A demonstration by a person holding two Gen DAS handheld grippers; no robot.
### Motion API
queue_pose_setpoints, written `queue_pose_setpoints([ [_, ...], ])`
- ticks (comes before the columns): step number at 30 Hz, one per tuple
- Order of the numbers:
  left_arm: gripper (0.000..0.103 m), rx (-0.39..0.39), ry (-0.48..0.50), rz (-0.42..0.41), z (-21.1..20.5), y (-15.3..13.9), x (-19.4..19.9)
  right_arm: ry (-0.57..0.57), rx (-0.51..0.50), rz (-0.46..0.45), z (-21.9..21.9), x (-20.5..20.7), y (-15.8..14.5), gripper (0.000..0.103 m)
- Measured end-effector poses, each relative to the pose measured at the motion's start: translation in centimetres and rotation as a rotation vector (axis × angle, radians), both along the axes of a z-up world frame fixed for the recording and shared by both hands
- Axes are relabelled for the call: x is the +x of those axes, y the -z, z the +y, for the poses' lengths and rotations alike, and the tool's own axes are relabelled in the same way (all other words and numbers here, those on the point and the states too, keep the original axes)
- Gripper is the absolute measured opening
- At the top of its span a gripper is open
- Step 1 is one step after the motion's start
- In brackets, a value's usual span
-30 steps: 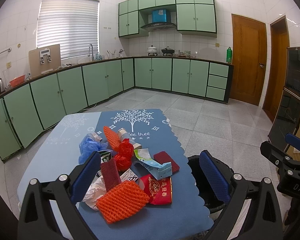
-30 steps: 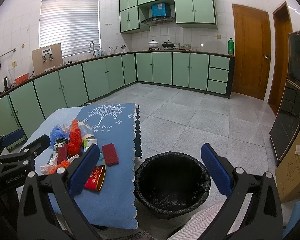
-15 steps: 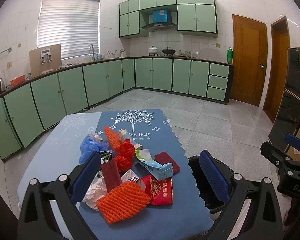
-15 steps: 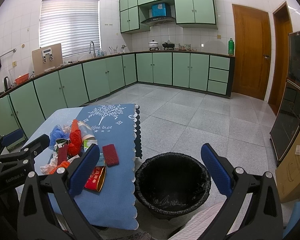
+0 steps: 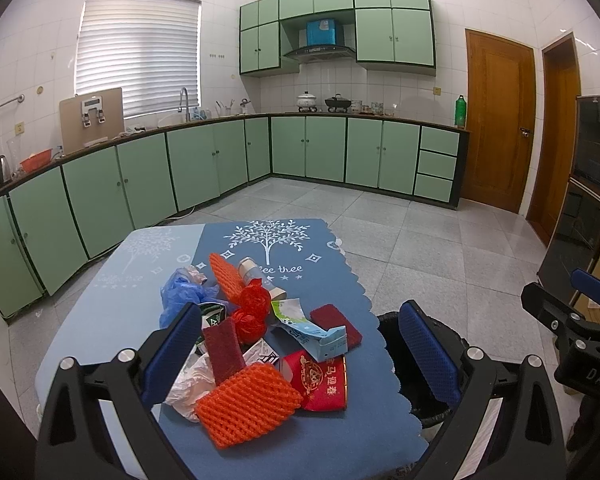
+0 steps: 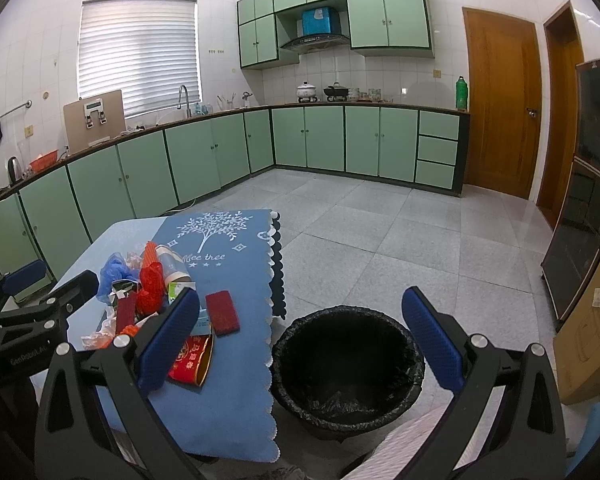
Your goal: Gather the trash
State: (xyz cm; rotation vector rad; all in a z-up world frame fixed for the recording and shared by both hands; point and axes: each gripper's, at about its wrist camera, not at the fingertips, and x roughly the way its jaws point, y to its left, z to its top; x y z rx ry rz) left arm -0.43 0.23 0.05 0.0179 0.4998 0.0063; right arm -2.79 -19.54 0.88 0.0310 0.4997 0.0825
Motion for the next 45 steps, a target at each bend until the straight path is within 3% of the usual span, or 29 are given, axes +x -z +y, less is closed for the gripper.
queue_pose_setpoints([
  [7, 0.097, -0.008, -0.010, 0.004, 1.5, 0.6, 0.4, -0.019, 0.004, 0.004, 0.4, 0.8, 0.5, 0.098],
  [13, 0.097, -0.035, -0.119, 0.039, 6.5, 2.7, 1.9, -0.076, 0.031, 0.028, 1.6, 2.4, 2.0, 0.098],
  [20, 0.097, 0.015, -0.224, 0.078, 11.1, 6.4, 2.2, -0.119, -0.003, 0.056, 4.7, 5.4, 5.2, 0.098],
  [25, 0.097, 0.011, -0.228, 0.112, 12.6, 8.6, 2.5, -0.196, 0.036, 0.106, 6.9, 7.9, 7.7, 0.098],
  [28, 0.090, 0.003, -0.228, 0.142, 13.0, 9.7, 2.9, -0.242, 0.008, 0.131, 8.8, 9.1, 9.1, 0.097],
  [33, 0.087, -0.021, -0.227, 0.178, 13.4, 10.9, 3.2, -0.301, 0.014, 0.196, 10.7, 11.2, 11.2, 0.081],
  [45, 0.086, -0.044, -0.223, 0.191, 13.7, 11.5, 4.4, -0.355, 0.007, 0.264, 13.2, 14.3, 13.5, 0.079],
])
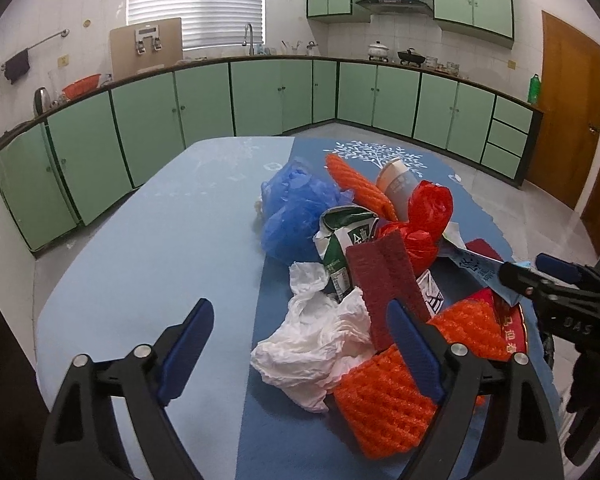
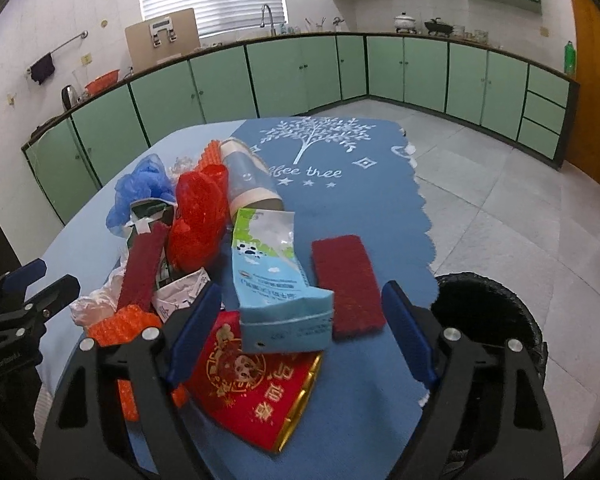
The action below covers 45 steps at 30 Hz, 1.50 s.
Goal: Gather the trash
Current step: 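Grasp the blue milk carton with the right gripper while the left gripper approaches the orange net, then grasp the orange foam net with the left gripper while the right gripper holds the carton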
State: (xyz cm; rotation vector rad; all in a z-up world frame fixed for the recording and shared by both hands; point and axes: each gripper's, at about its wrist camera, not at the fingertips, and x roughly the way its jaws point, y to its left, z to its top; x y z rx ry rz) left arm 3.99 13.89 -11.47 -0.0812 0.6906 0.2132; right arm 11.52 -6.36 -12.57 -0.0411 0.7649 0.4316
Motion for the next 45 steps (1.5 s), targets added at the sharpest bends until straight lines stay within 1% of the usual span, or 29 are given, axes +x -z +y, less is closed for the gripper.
queue_pose_setpoints([
  [2, 0.086, -0.005, 0.004, 0.001, 0.0, 0.0, 0.1, -0.006, 0.003, 0.025, 0.1, 0.6, 0.5, 0.078],
  [4, 0.086, -0.012, 0.009, 0.005, 0.1, 0.0, 0.1, -0.015, 0.007, 0.053, 0.1, 1.0, 0.9, 0.070],
  [6, 0.086, -0.018, 0.016, 0.007, 0.0, 0.0, 0.0, -0.031, 0.031, 0.084, 0.1, 1.2, 1.2, 0.060],
  [7, 0.087, -0.023, 0.020, 0.009, 0.0, 0.0, 0.0, -0.037, 0.046, 0.095, 0.1, 1.2, 1.2, 0.058],
  [8, 0.087, -0.027, 0.026, 0.011, -0.1, 0.0, 0.0, -0.049, 0.060, 0.107, 0.1, 1.3, 1.3, 0.050],
  [9, 0.087, -0.029, 0.031, 0.012, -0.2, 0.1, -0.1, -0.056, 0.065, 0.112, 0.2, 1.2, 1.2, 0.047],
  [13, 0.087, -0.034, 0.041, 0.018, -0.5, 0.2, -0.3, -0.073, 0.073, 0.095, 0.3, 0.7, 0.7, 0.045],
  [19, 0.087, -0.044, 0.063, 0.013, -1.3, -0.1, -0.7, -0.057, 0.076, 0.022, -0.5, -0.2, -1.0, 0.044],
  [25, 0.088, -0.055, 0.131, 0.020, -3.4, 0.0, -0.8, -0.041, 0.121, -0.015, -2.2, -1.5, -2.0, 0.044],
  [27, 0.090, -0.057, 0.165, 0.027, -4.2, 0.2, -0.7, -0.036, 0.133, -0.018, -2.7, -1.9, -2.3, 0.044],
  [29, 0.094, -0.047, 0.180, 0.030, -4.9, 0.3, -0.6, -0.024, 0.135, -0.022, -3.4, -2.3, -2.5, 0.044],
  [34, 0.094, -0.022, 0.195, 0.075, -6.1, 1.7, 0.2, 0.011, 0.118, -0.027, -4.7, -3.0, -2.4, 0.045],
  [36, 0.084, -0.017, 0.193, 0.093, -6.4, 2.3, 0.4, 0.023, 0.117, -0.026, -5.3, -3.2, -2.3, 0.045],
  [37, 0.071, -0.029, 0.204, 0.101, -6.4, 2.4, 0.4, 0.026, 0.117, -0.025, -5.4, -3.4, -2.3, 0.045],
  [38, 0.061, -0.037, 0.209, 0.104, -6.5, 2.5, 0.4, 0.028, 0.115, -0.026, -5.5, -3.5, -2.3, 0.045],
  [39, 0.056, -0.046, 0.214, 0.102, -6.6, 2.4, 0.3, 0.029, 0.113, -0.026, -5.5, -3.6, -2.3, 0.045],
  [41, 0.033, -0.044, 0.209, 0.094, -6.6, 2.1, 0.1, 0.032, 0.114, -0.028, -5.7, -3.9, -2.3, 0.045],
  [42, 0.029, -0.049, 0.209, 0.090, -6.5, 2.0, 0.0, 0.033, 0.116, -0.029, -5.8, -4.1, -2.3, 0.045],
  [44, 0.006, -0.074, 0.205, 0.076, -6.2, 1.6, -0.3, 0.034, 0.123, -0.035, -6.0, -4.3, -2.5, 0.045],
  [45, 0.004, -0.084, 0.204, 0.072, -5.9, 1.4, -0.4, 0.035, 0.126, -0.039, -6.1, -4.4, -2.6, 0.045],
])
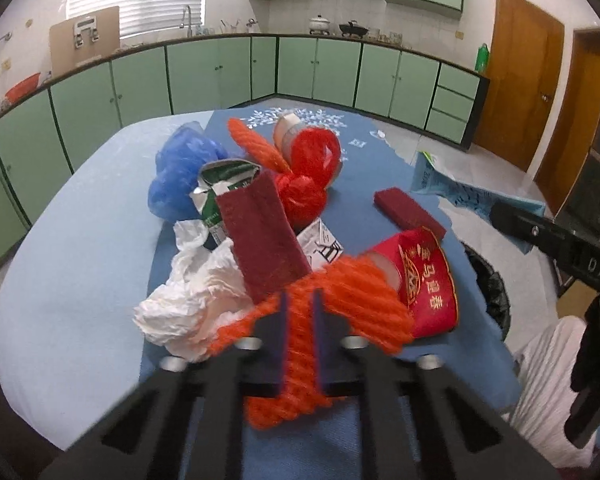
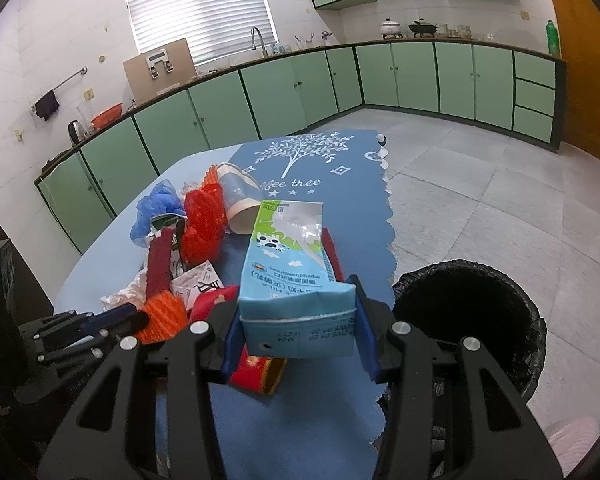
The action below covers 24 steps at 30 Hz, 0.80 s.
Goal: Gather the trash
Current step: 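Grasp the orange foam net with the left gripper while the right gripper holds the carton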
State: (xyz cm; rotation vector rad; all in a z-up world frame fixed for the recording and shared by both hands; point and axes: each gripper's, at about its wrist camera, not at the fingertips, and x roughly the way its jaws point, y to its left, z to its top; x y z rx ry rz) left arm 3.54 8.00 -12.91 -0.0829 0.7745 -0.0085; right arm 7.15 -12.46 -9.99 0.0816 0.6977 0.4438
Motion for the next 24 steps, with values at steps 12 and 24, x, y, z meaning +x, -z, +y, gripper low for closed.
queue_pose_setpoints([
  [12, 0.000, 0.011, 0.018, -0.052, 0.4, -2.2, -0.8, 0.021, 0.022, -0.029, -1.4, -1.0, -1.1, 0.045],
  [24, 0.074, 0.001, 0.034, 0.075, -0.8, 1.2, 0.0, 0.039, 0.020, -0.022, -1.7, -1.3, -1.0, 0.045],
])
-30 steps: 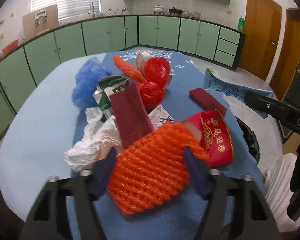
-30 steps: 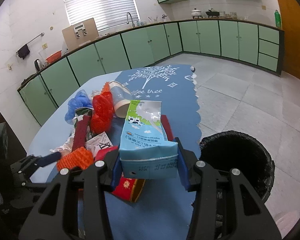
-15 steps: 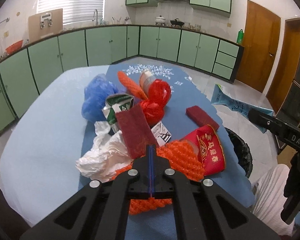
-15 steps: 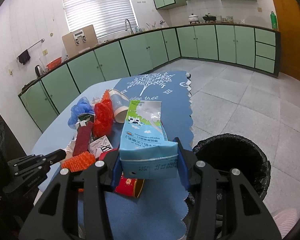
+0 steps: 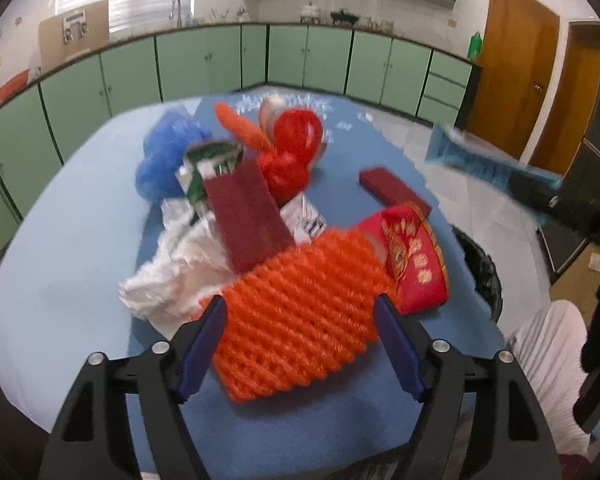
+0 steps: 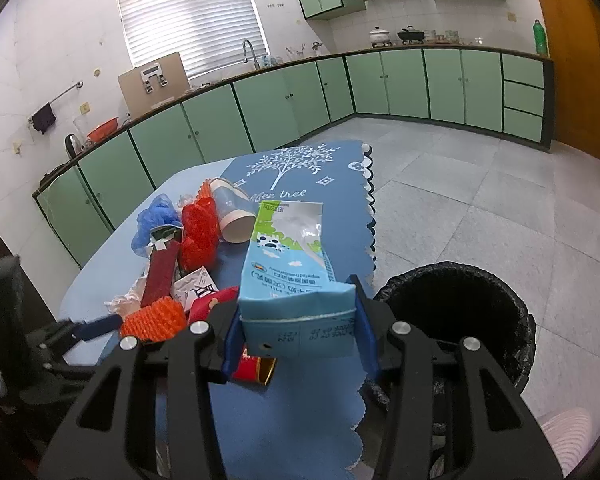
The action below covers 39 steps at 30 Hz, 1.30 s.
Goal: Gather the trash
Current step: 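Grasp the orange foam net with the left gripper while the right gripper holds the carton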
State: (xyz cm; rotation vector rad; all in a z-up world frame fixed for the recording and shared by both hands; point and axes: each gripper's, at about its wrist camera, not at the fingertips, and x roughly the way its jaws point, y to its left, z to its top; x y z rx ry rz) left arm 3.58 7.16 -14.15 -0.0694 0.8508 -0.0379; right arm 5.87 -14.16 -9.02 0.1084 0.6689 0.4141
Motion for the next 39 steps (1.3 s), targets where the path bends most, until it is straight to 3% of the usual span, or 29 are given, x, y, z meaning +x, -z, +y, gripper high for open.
queue_pose_setpoints([
  [1, 0.069, -0.009, -0.006, 0.020, 0.2, 0.5, 0.2, 0.001, -0.002, 0.000, 0.0, 0.0, 0.0, 0.045],
  [2, 0.049, -0.021, -0.012, 0.030, 0.4, 0.9, 0.2, 0.001, -0.002, 0.000, 0.0, 0.0, 0.0, 0.045],
  [4, 0.033, -0.045, -0.024, 0.043, 1.0, 1.3, 0.3, 0.004, -0.003, 0.005, 0.1, 0.1, 0.2, 0.045],
  [5, 0.017, -0.057, -0.027, 0.035, 1.2, 1.3, 0.2, 0.005, -0.003, 0.007, 0.1, 0.1, 0.2, 0.045],
  [8, 0.000, -0.054, -0.033, 0.020, 1.4, 1.1, -0.1, 0.005, -0.001, 0.010, 0.1, 0.1, 0.2, 0.045],
  [16, 0.000, -0.060, -0.032, -0.061, 1.7, -1.3, -1.0, 0.006, 0.004, -0.011, -0.1, -0.2, -0.6, 0.045],
  [21, 0.000, -0.047, 0.017, -0.057, 0.7, -1.6, -0.9, 0.011, 0.002, -0.008, -0.2, -0.2, -0.4, 0.045],
  [22, 0.005, -0.042, 0.022, -0.052, 0.5, -1.5, -0.9, 0.012, 0.003, -0.006, -0.3, -0.2, -0.3, 0.045],
  [24, 0.034, -0.034, 0.027, -0.038, 0.3, -1.3, -0.8, 0.013, 0.003, -0.004, -0.3, -0.1, -0.3, 0.045],
  [25, 0.058, -0.025, 0.022, -0.032, 0.2, -1.3, -0.8, 0.013, 0.002, -0.005, -0.3, -0.2, -0.3, 0.045],
  [26, 0.063, -0.017, 0.015, -0.027, 0.1, -1.1, -0.8, 0.013, 0.002, -0.005, -0.3, -0.1, -0.3, 0.045],
  [35, 0.077, -0.031, -0.033, 0.089, 1.1, 1.9, 0.3, 0.007, -0.007, 0.003, -0.1, 0.1, 0.0, 0.045],
  [37, 0.075, -0.033, -0.032, 0.082, 1.2, 2.0, 0.3, 0.005, -0.014, 0.008, 0.1, 0.1, 0.1, 0.045],
  [39, 0.065, -0.024, -0.035, 0.072, 1.2, 2.0, 0.1, -0.004, -0.019, 0.018, 0.4, 0.1, 0.6, 0.045],
])
